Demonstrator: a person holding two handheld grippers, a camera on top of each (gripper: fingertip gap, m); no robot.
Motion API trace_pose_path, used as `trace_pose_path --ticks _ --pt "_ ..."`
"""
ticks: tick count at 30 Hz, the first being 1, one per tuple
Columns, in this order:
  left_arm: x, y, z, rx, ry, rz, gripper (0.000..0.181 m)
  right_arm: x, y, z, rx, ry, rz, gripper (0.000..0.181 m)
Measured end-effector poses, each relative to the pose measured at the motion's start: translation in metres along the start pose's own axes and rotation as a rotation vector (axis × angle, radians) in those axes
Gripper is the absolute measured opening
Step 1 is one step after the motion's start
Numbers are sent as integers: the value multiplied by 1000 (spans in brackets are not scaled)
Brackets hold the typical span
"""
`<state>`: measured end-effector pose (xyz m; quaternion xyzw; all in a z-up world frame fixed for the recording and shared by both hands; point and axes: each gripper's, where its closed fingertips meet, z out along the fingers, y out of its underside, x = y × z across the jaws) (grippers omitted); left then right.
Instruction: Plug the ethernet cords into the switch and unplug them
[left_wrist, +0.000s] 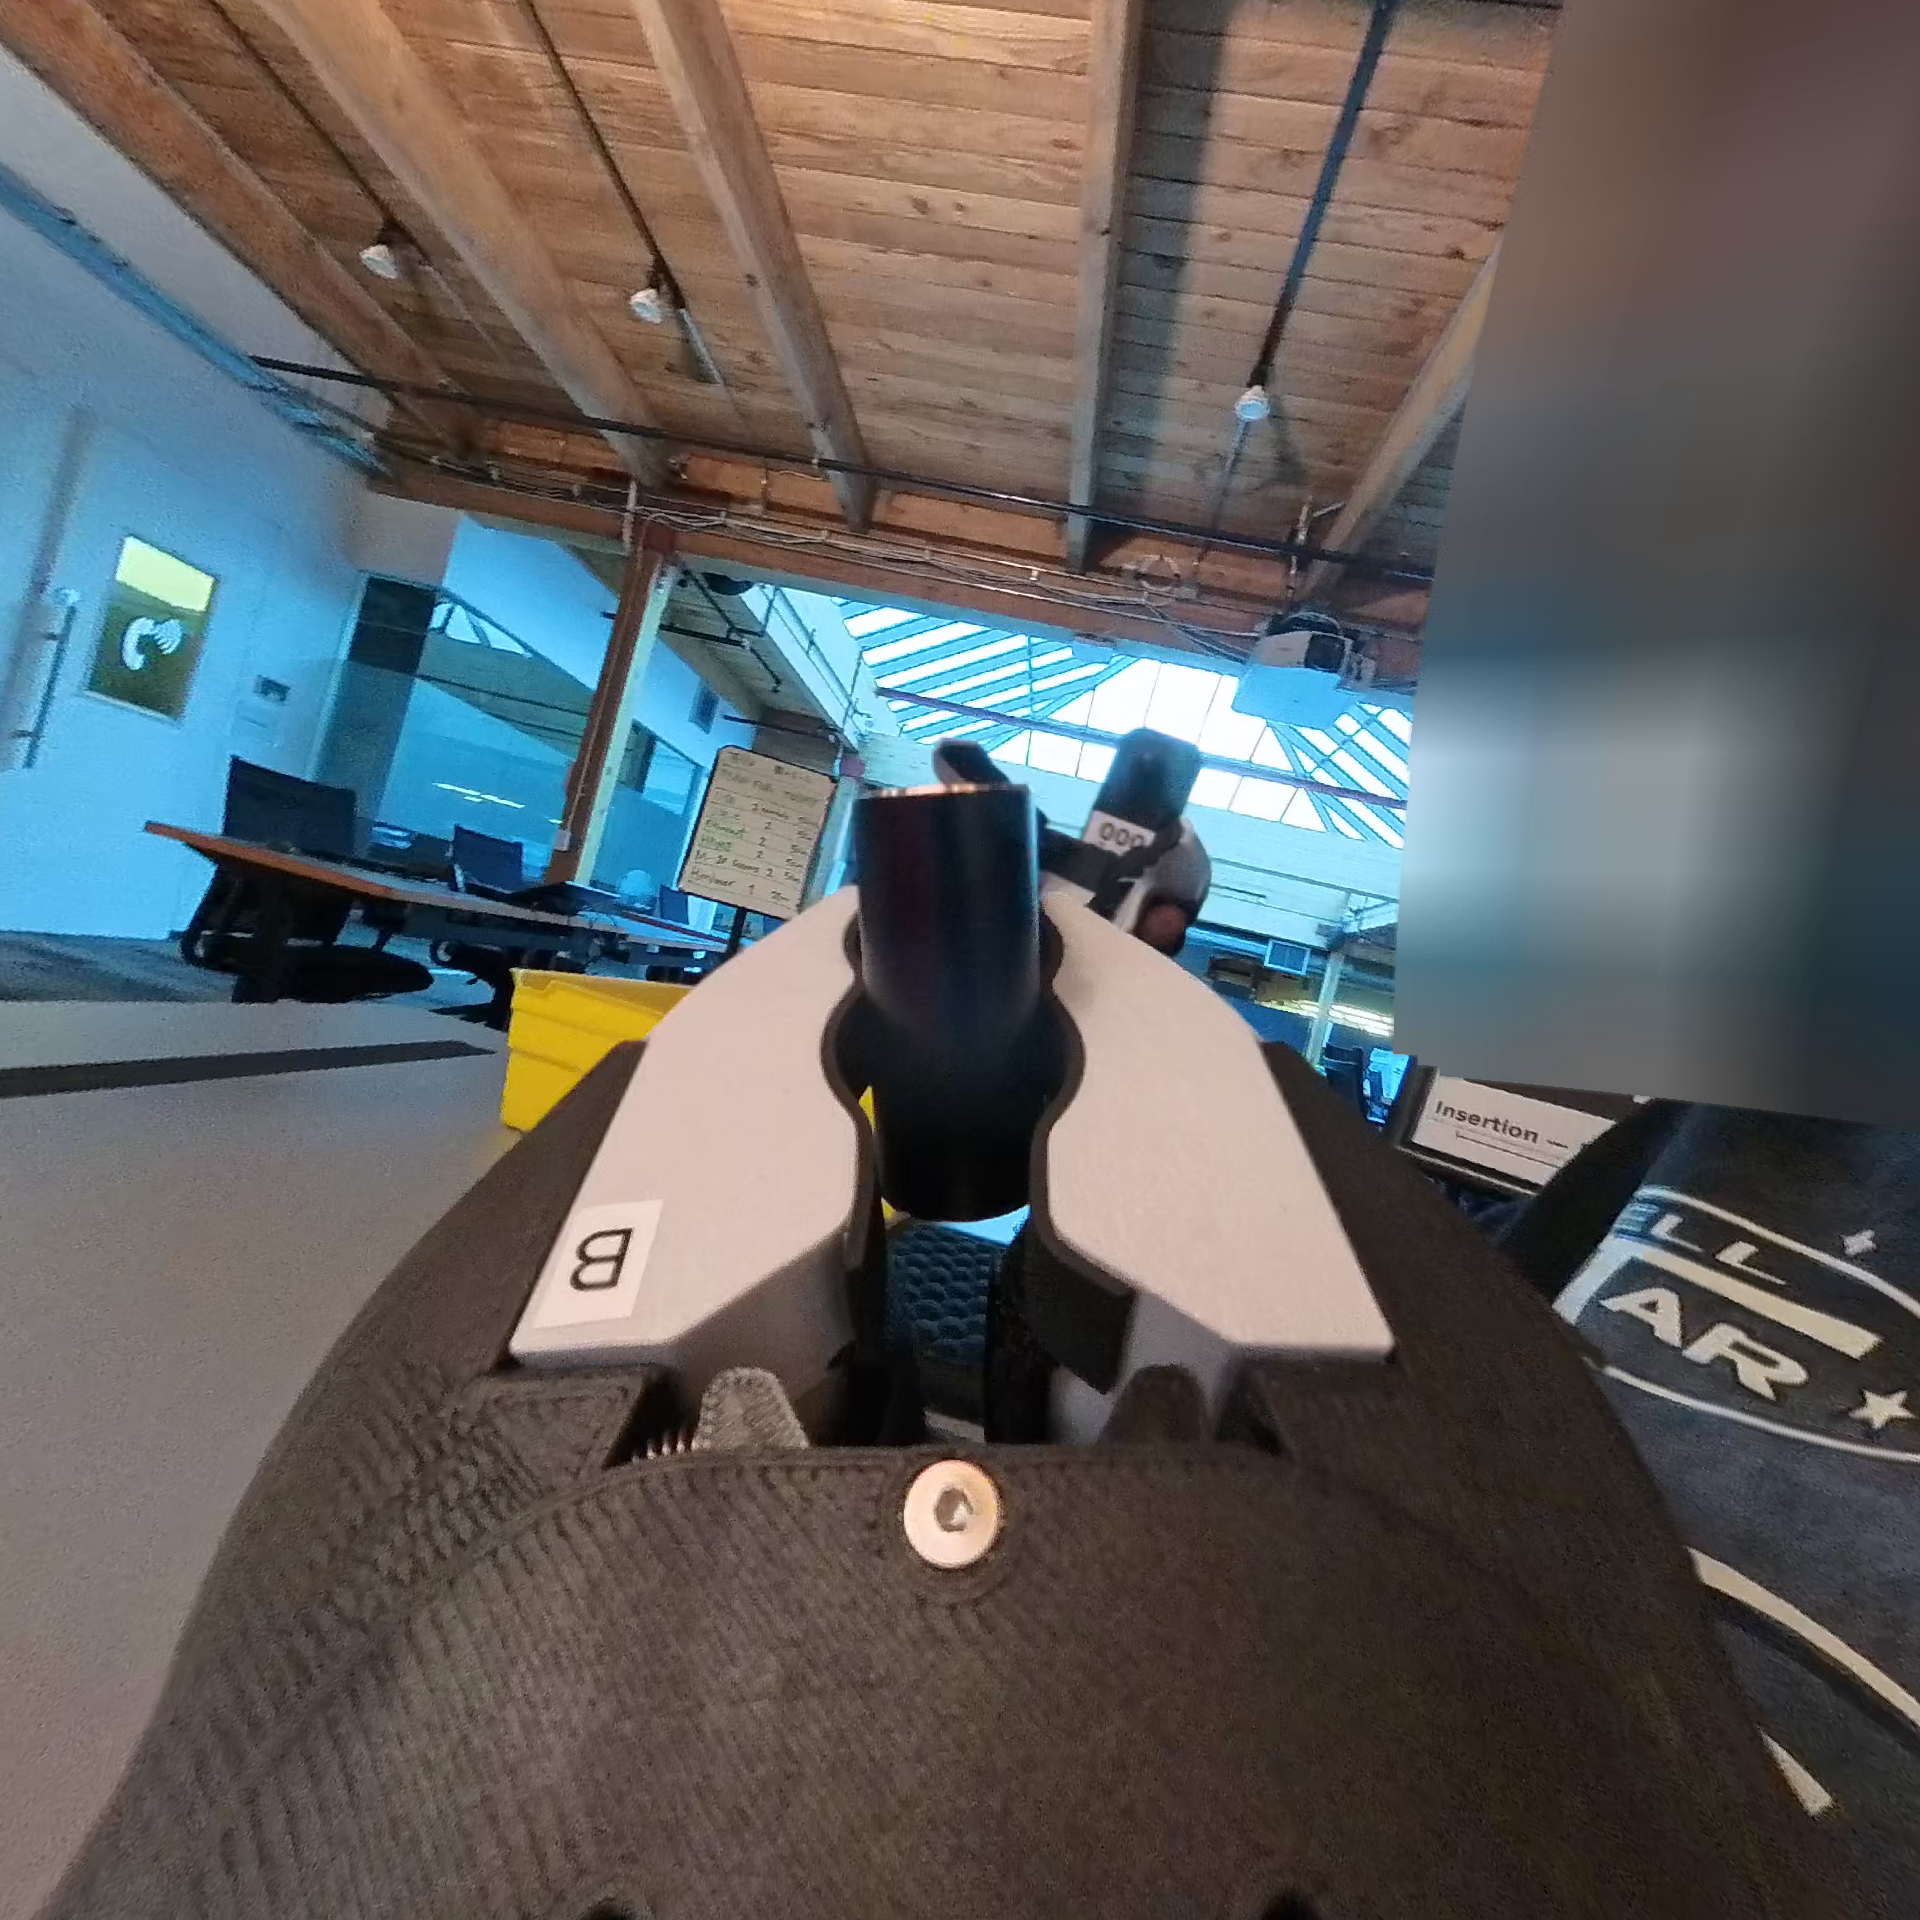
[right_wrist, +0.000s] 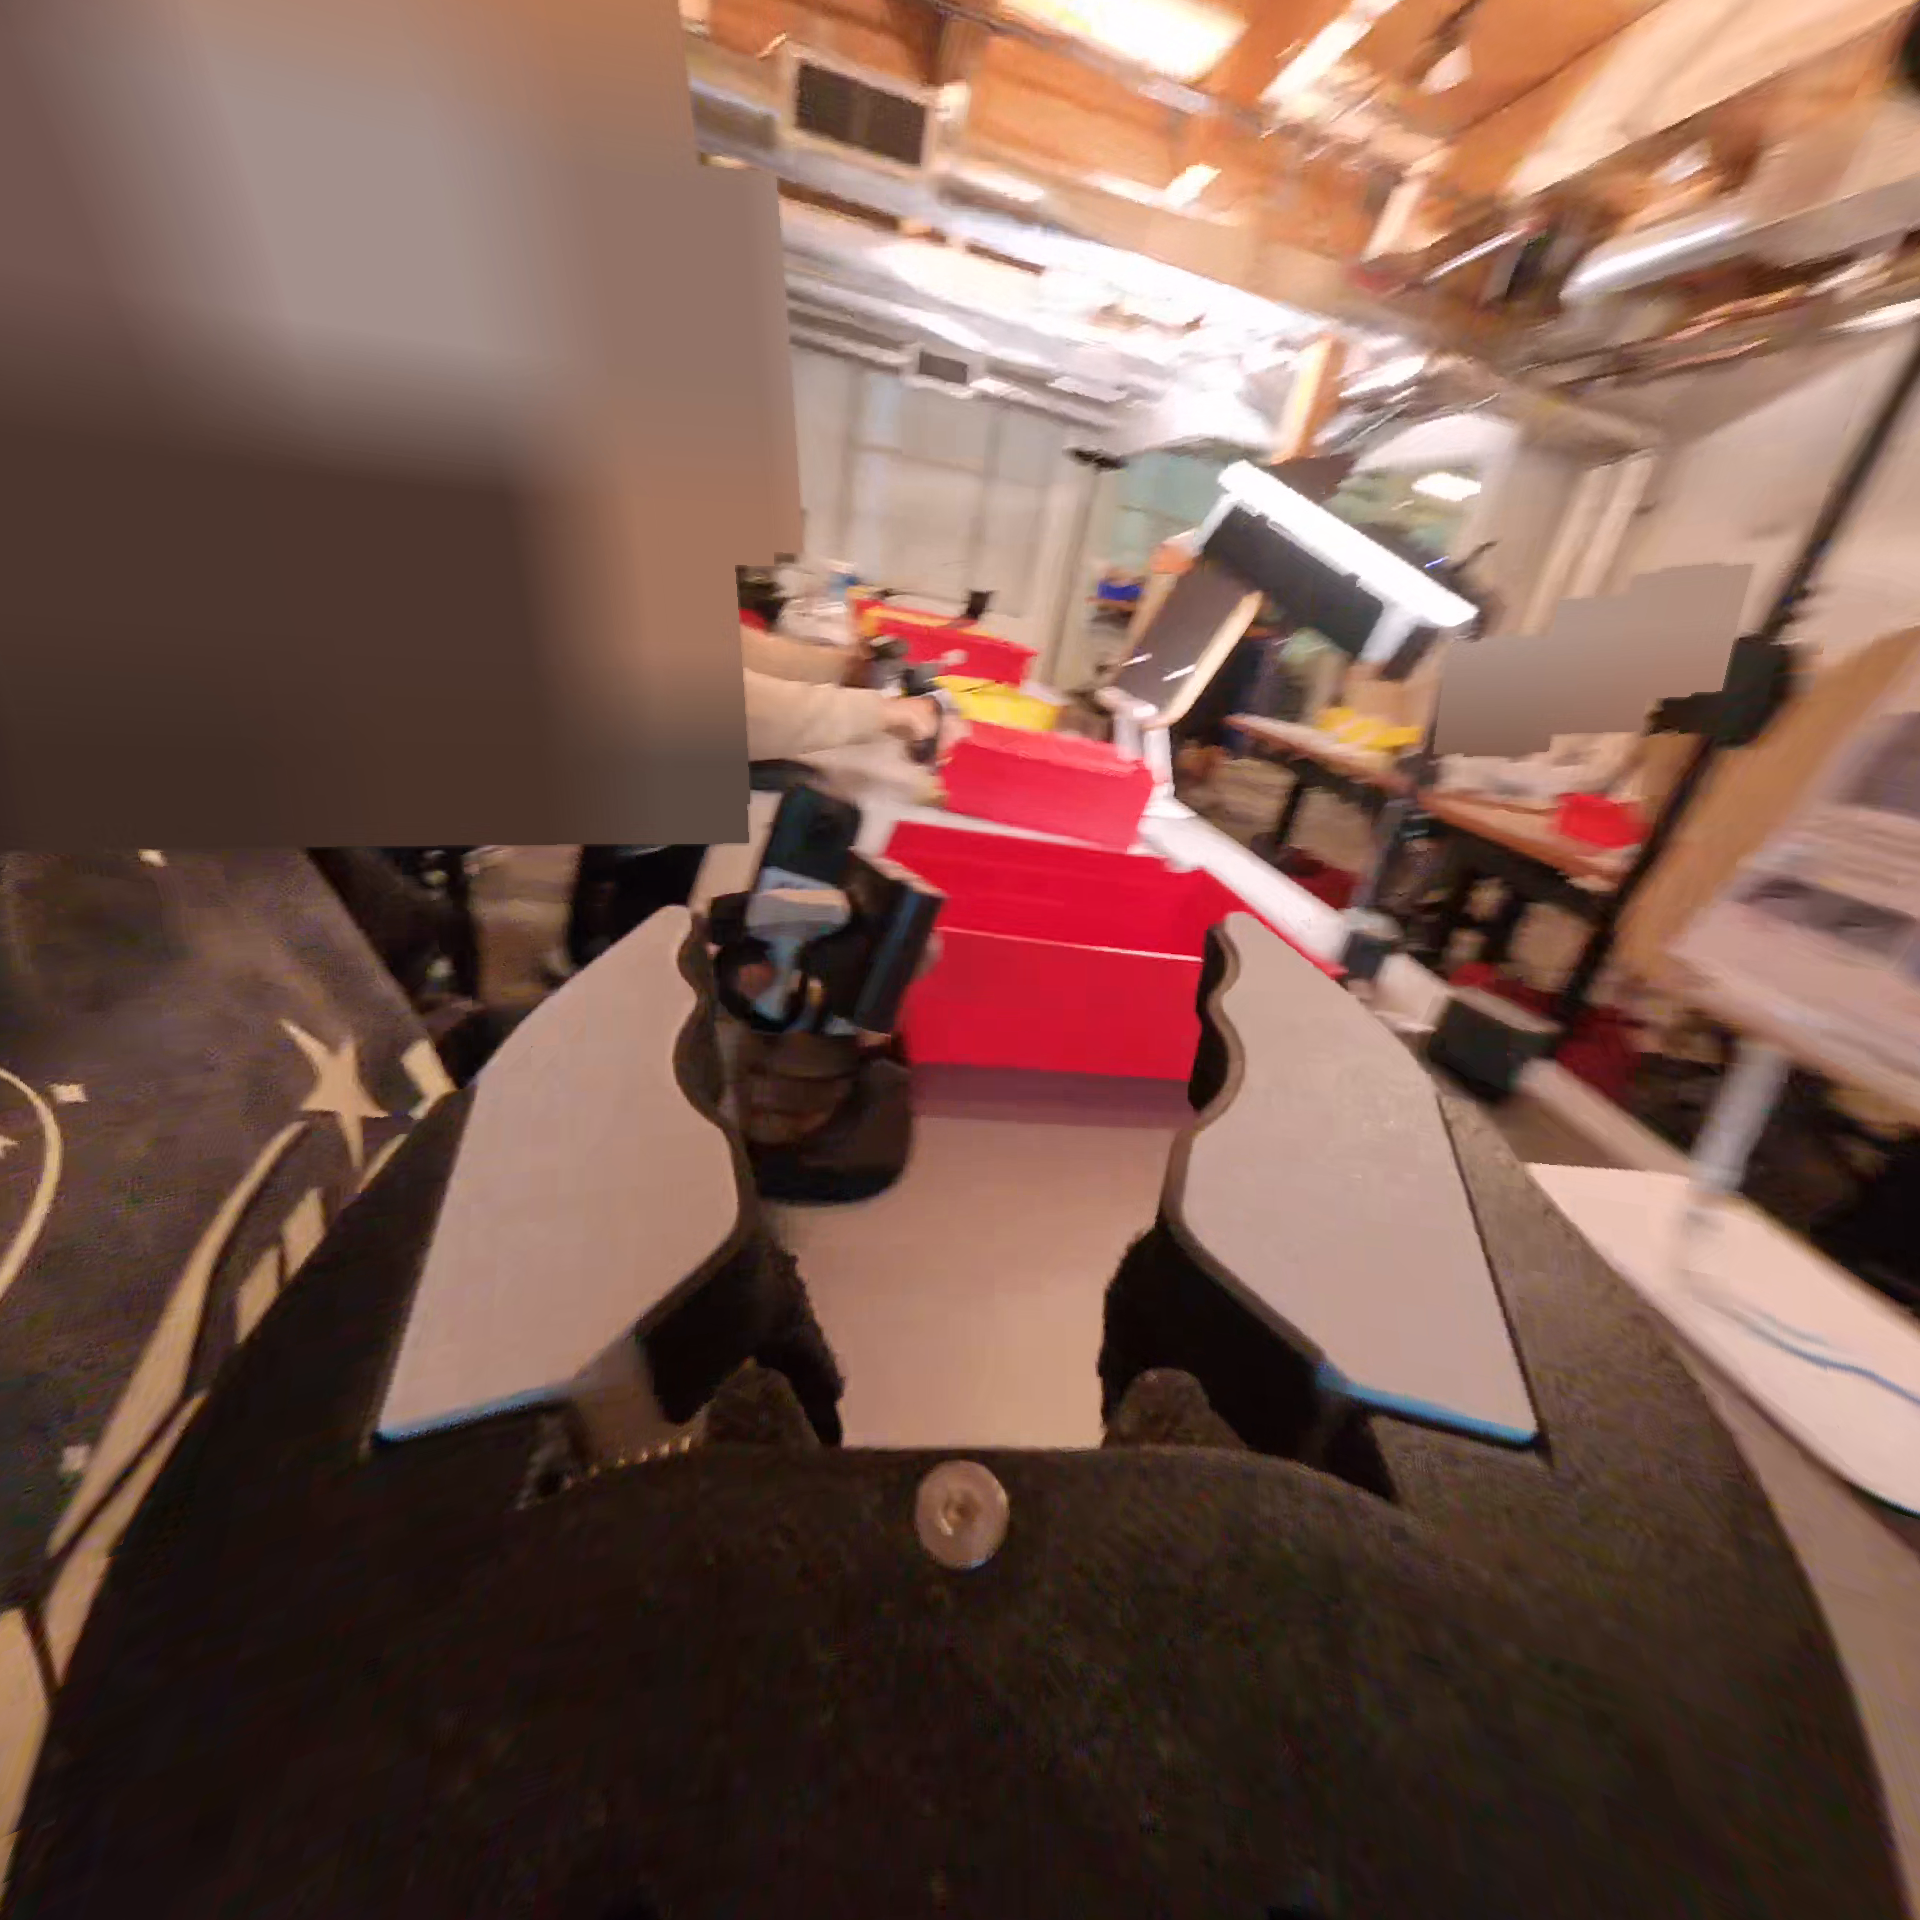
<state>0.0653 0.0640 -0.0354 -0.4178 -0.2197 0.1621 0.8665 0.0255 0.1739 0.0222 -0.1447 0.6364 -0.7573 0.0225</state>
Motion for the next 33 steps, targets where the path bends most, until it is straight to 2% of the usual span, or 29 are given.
trace_pose_path --ticks 4,6,7,10,12,13,14,17,20,24,27,30,33 --pt "8 1 1 -7 48 4 27 -28 33 69 -15 -131 194 62" --pt "12 2 2 -14 69 5 26 -33 43 87 22 -166 326 46" --pt "13 3 3 -22 73 13 27 -35 47 93 31 -189 392 45" --pt "17 9 5 -58 91 35 27 -42 61 102 10 -234 496 46" --pt "20 14 7 -87 105 50 27 -44 61 105 50 -237 490 39" --pt "21 17 7 -104 107 60 27 -44 60 106 70 -232 473 26" --pt "22 20 8 -120 107 72 27 -44 60 106 79 -226 449 24" --pt "21 23 9 -139 99 76 27 -45 64 103 22 -215 376 24" --pt "15 26 11 -147 47 103 31 -40 56 97 11 -162 268 24" --pt "-6 10 4 -57 -81 98 29 -7 16 59 29 8 107 24" --pt "-32 0 -8 13 -227 46 24 45 -17 4 -69 303 -94 24" --pt "-42 -8 -16 69 -270 -1 24 116 -30 -68 -343 637 -229 24" --pt "-44 -8 -16 67 -281 -15 24 178 -15 -138 -652 822 -152 24"
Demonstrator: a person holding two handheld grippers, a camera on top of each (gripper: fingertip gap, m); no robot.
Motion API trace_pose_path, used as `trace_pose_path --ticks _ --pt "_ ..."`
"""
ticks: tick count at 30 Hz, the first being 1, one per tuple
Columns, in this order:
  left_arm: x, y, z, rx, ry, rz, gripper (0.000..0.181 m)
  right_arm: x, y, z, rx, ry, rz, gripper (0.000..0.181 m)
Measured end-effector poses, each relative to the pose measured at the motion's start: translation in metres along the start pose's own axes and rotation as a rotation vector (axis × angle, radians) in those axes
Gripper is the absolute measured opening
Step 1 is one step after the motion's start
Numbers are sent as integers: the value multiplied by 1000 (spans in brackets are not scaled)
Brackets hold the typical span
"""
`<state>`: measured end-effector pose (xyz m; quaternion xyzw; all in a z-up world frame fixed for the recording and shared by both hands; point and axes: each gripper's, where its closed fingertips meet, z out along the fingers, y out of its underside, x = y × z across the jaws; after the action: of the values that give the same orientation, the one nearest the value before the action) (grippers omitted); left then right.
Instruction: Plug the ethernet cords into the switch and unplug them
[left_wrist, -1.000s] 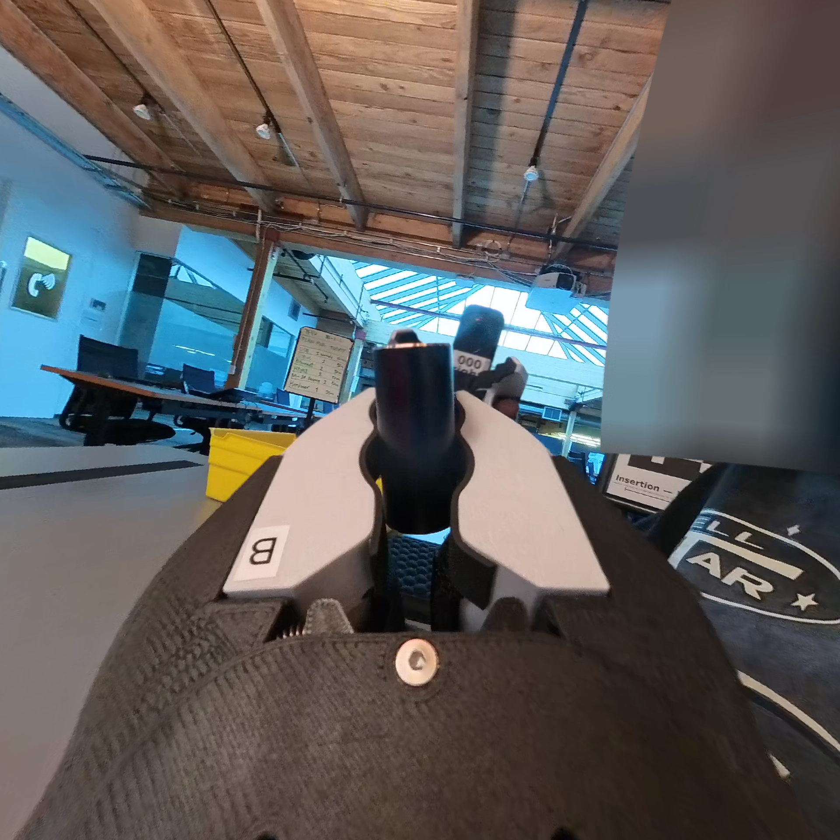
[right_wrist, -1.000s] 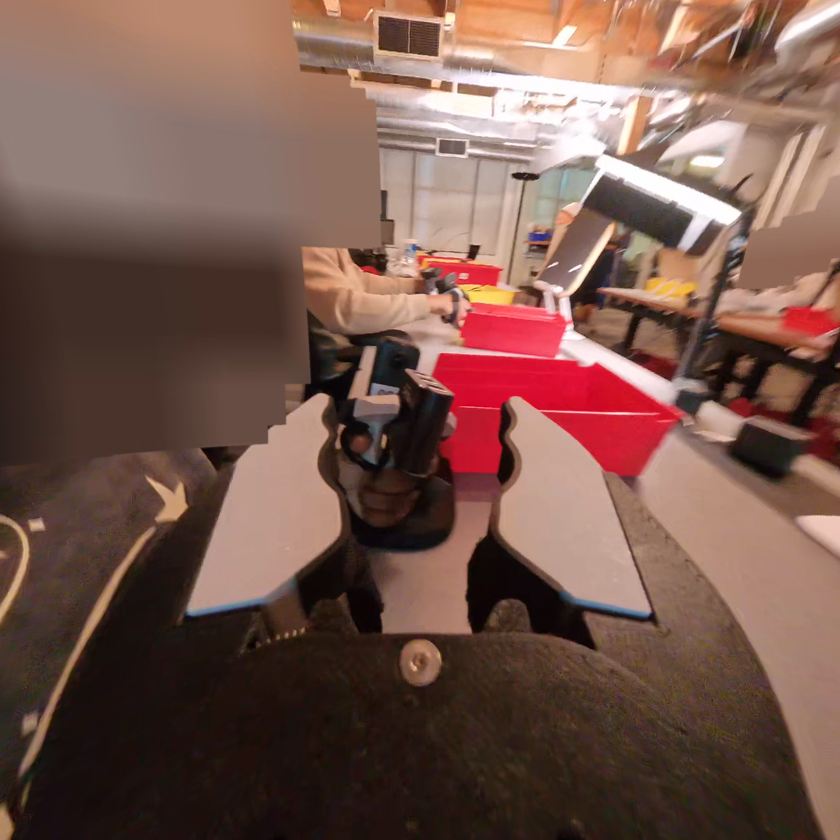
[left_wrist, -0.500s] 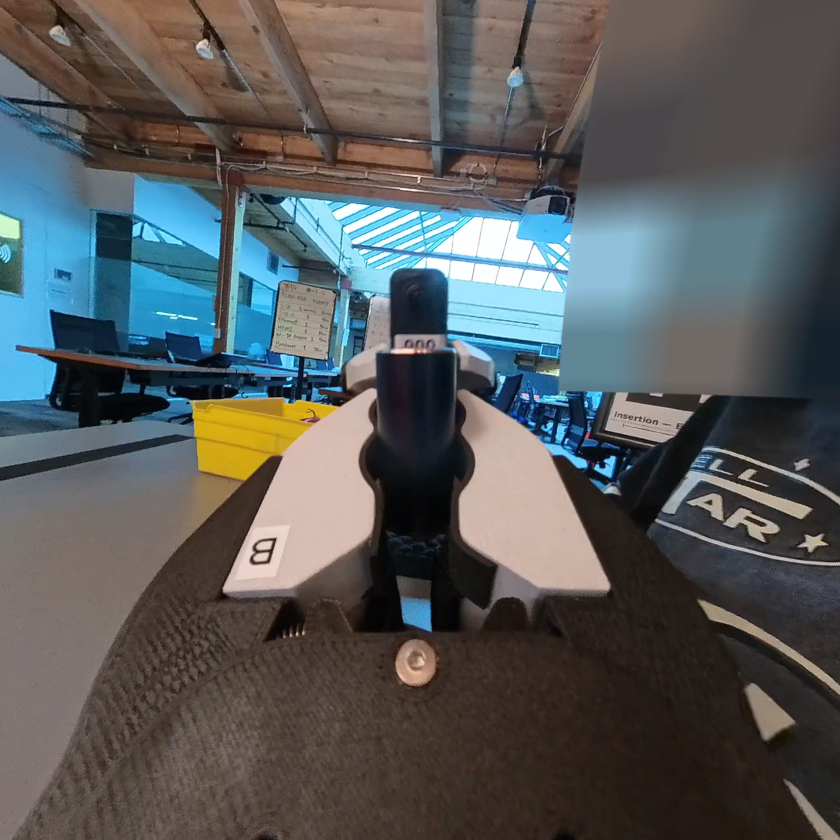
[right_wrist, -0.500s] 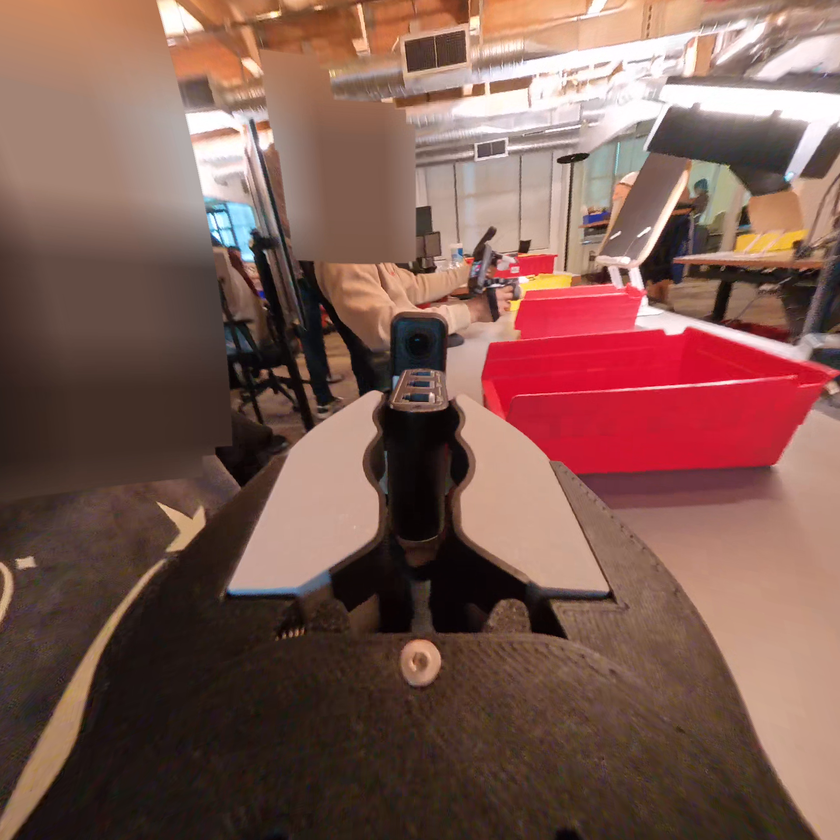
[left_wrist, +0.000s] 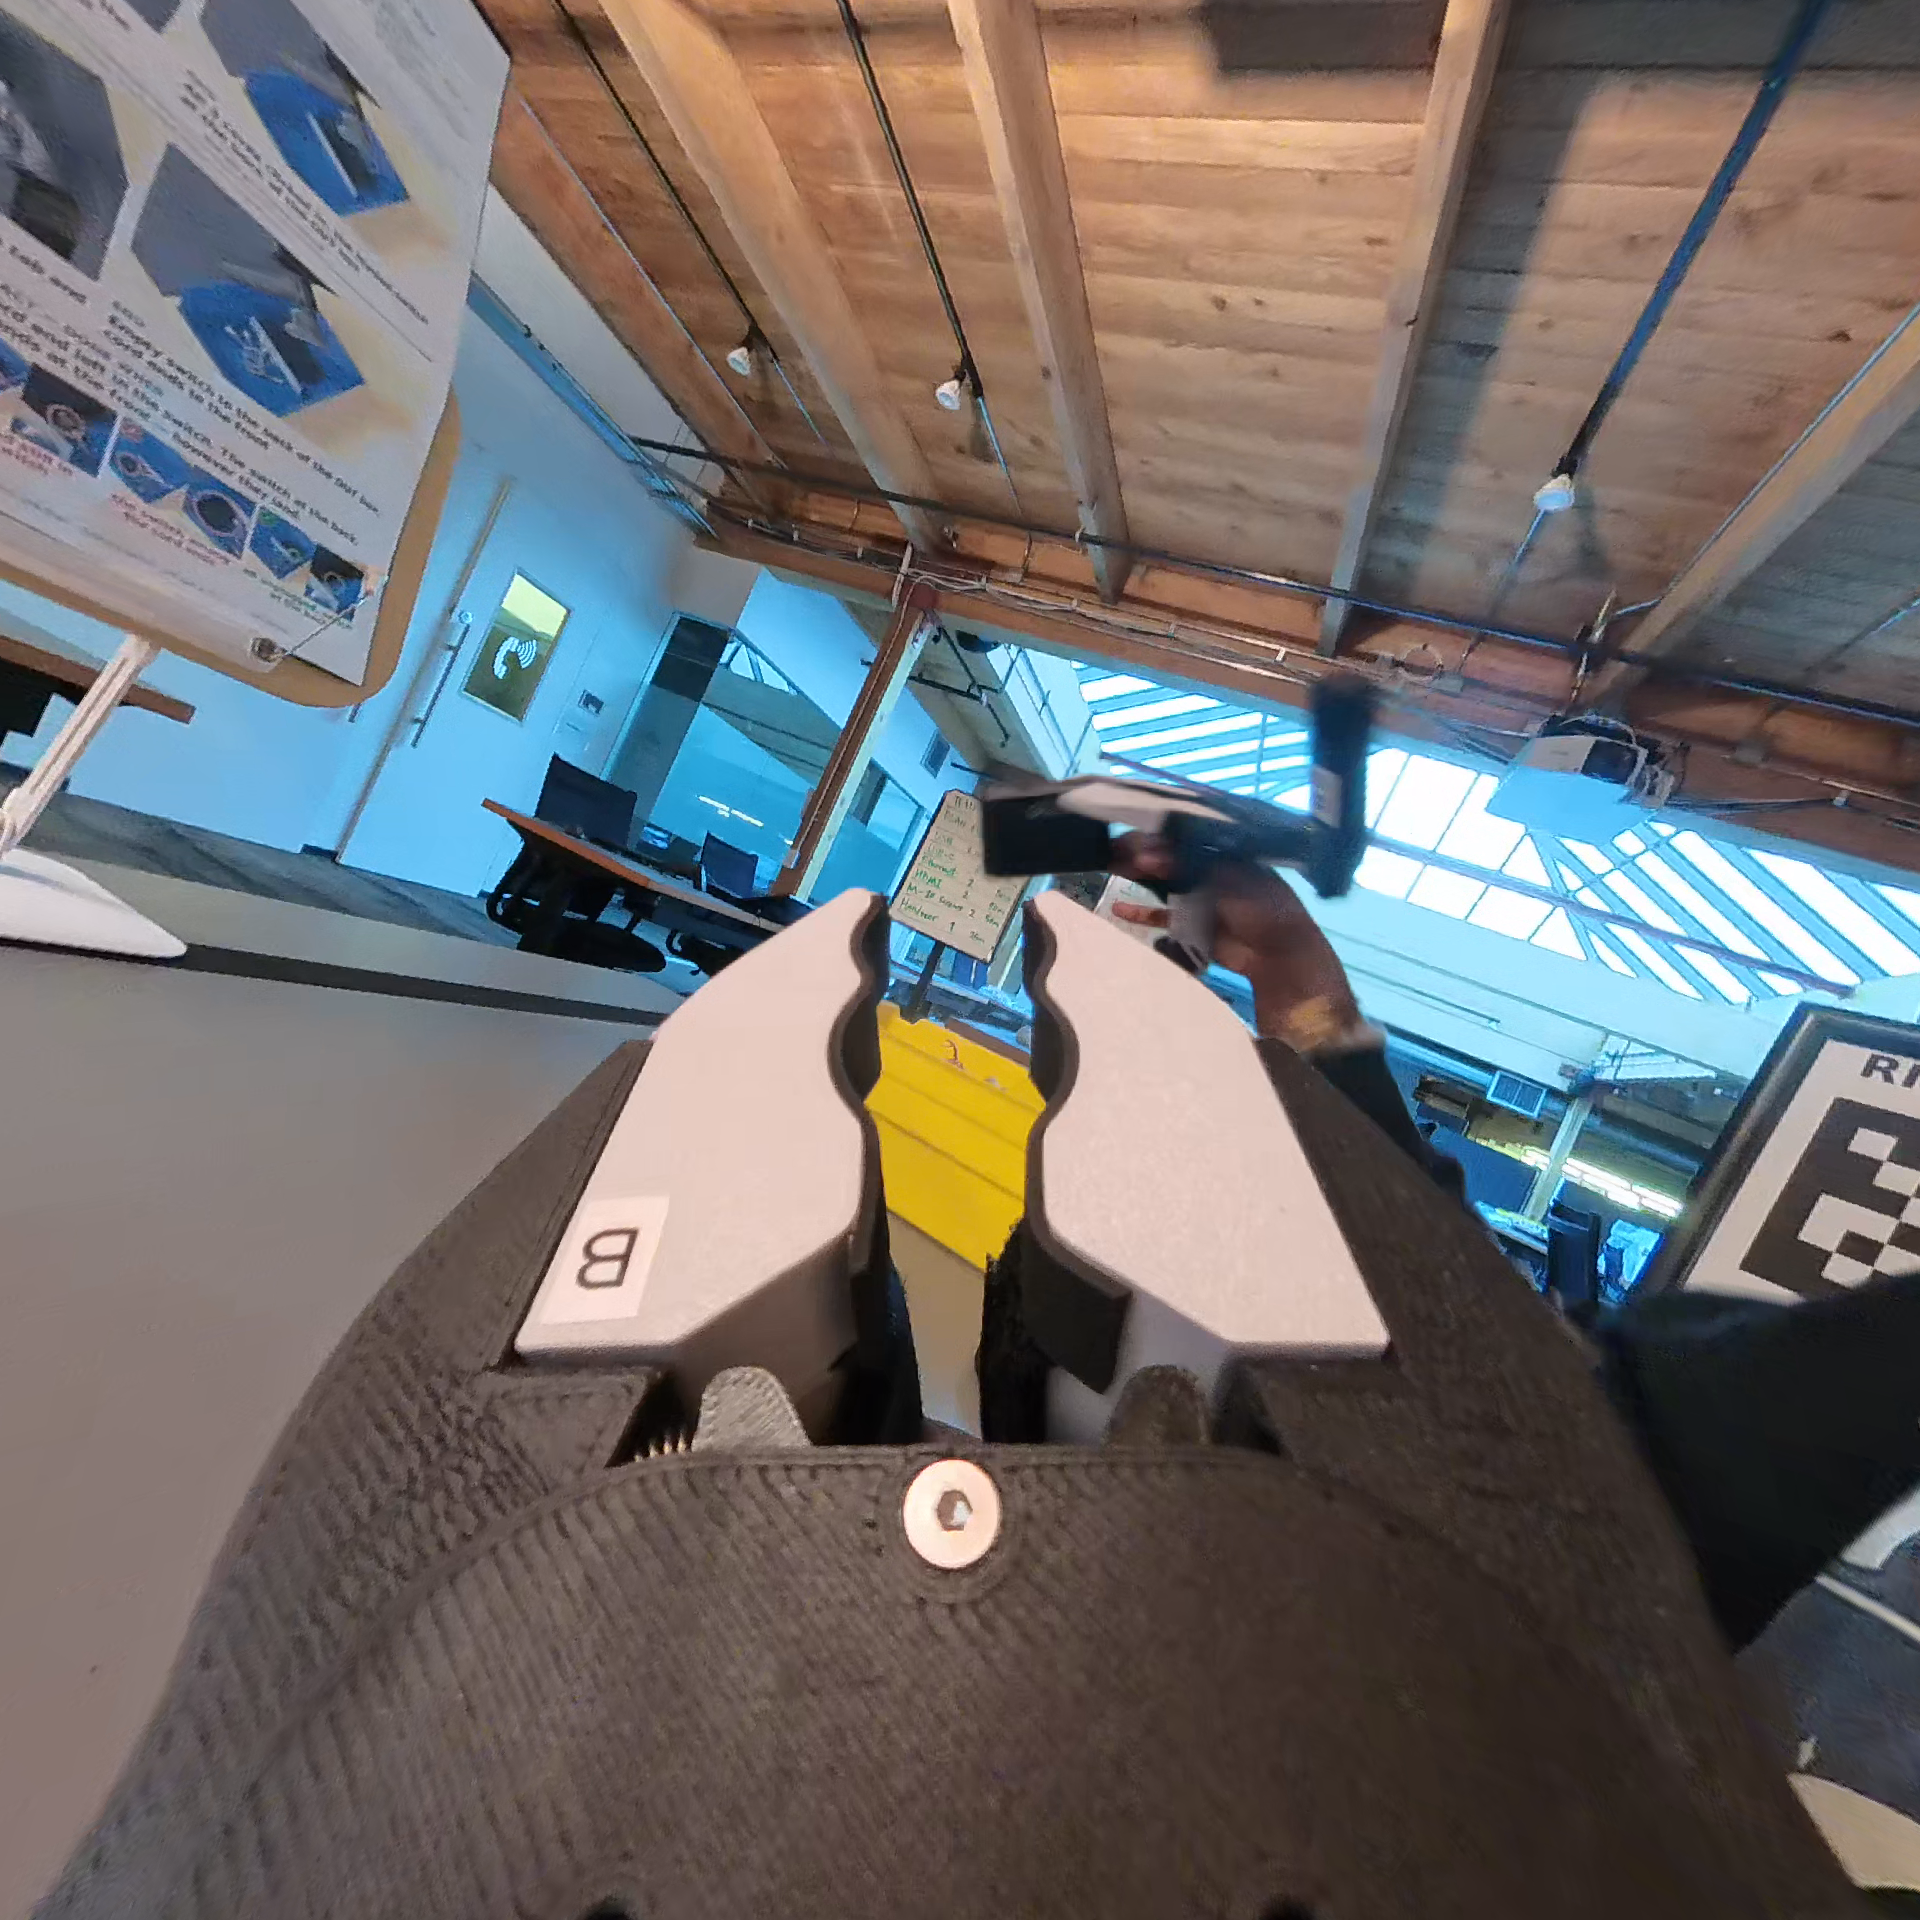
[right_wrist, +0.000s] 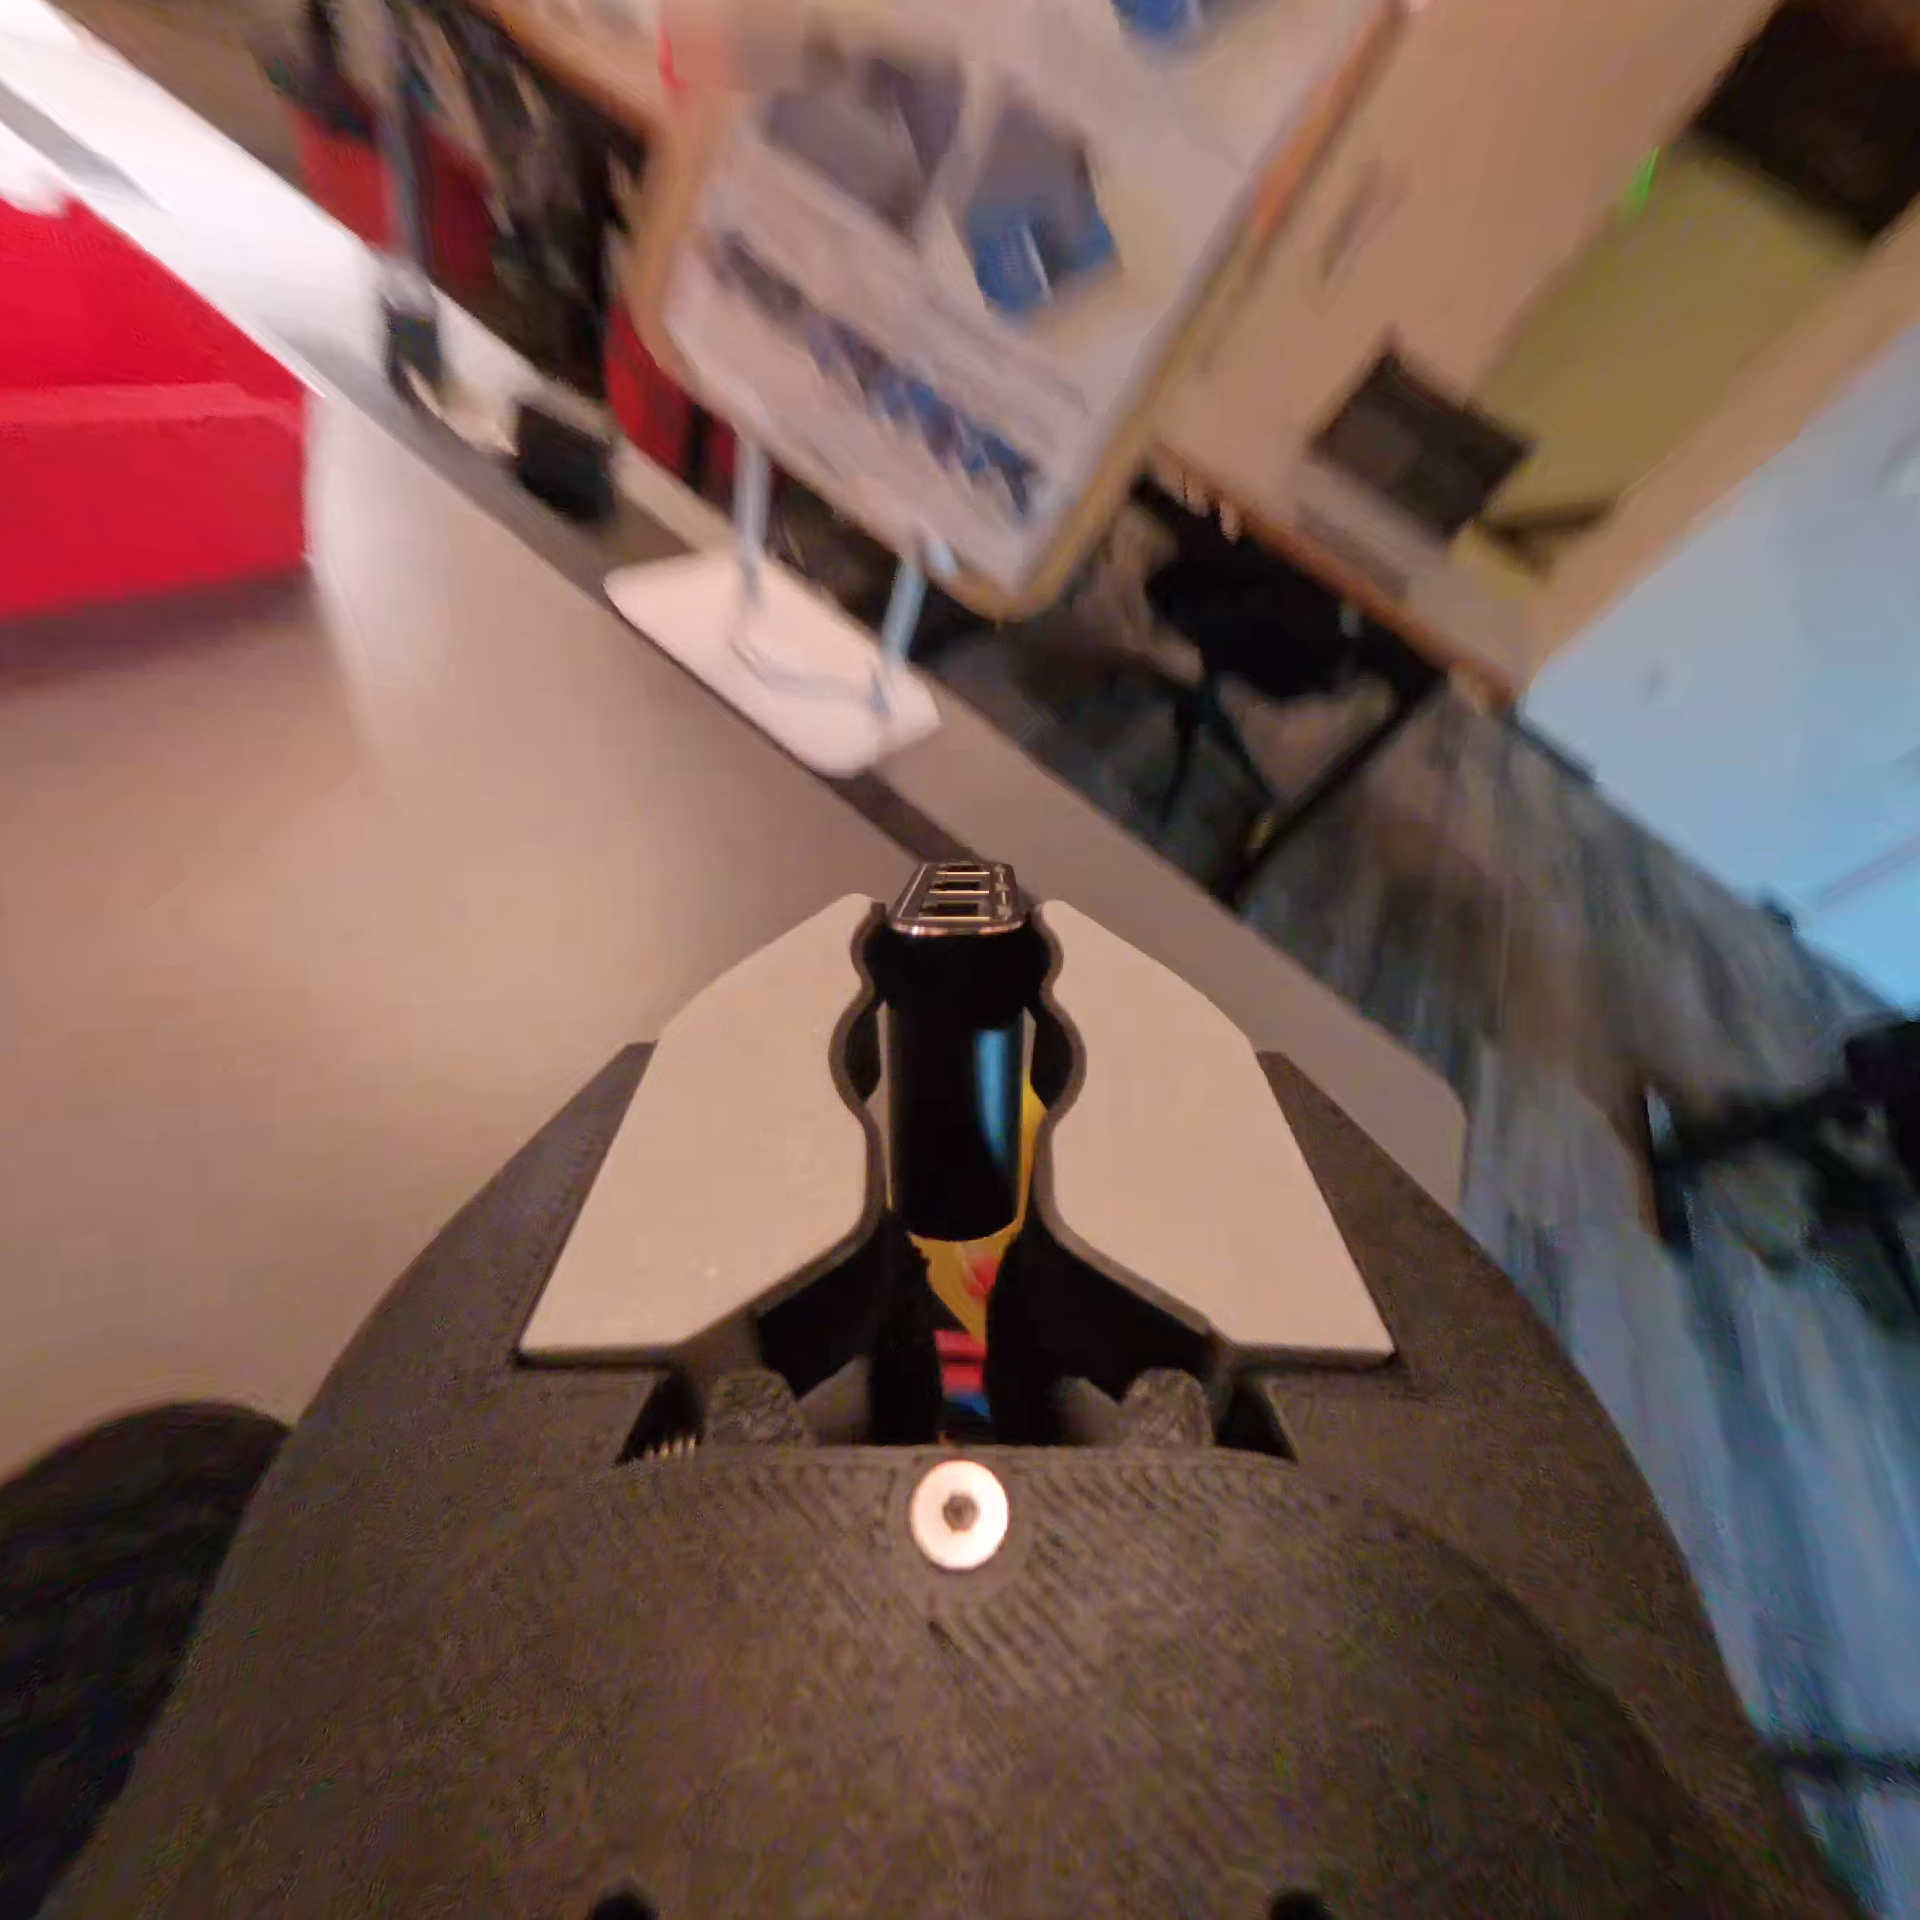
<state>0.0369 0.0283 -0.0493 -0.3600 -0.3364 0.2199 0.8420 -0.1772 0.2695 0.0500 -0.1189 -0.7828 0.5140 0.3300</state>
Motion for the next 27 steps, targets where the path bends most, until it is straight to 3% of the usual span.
trace_pose_path --ticks 3,5,9,13,19,23,27 --pt "0 3 1 -18 -2 6 24 45 58 29 -263 -20 80 24" --pt "-2 4 1 -23 -14 3 24 58 93 52 -353 -69 138 24" --pt "-4 6 2 -33 -18 -11 24 69 155 90 -456 -138 219 24" --pt "-7 10 2 -57 -31 -13 24 68 194 113 -501 -237 240 24" --pt "-7 10 2 -60 -36 -13 23 59 233 111 -620 -400 228 25" --pt "-7 10 3 -64 -38 -9 23 60 236 103 -657 -418 213 25" --pt "-7 11 3 -68 -41 -2 23 65 255 80 -854 -418 157 24"
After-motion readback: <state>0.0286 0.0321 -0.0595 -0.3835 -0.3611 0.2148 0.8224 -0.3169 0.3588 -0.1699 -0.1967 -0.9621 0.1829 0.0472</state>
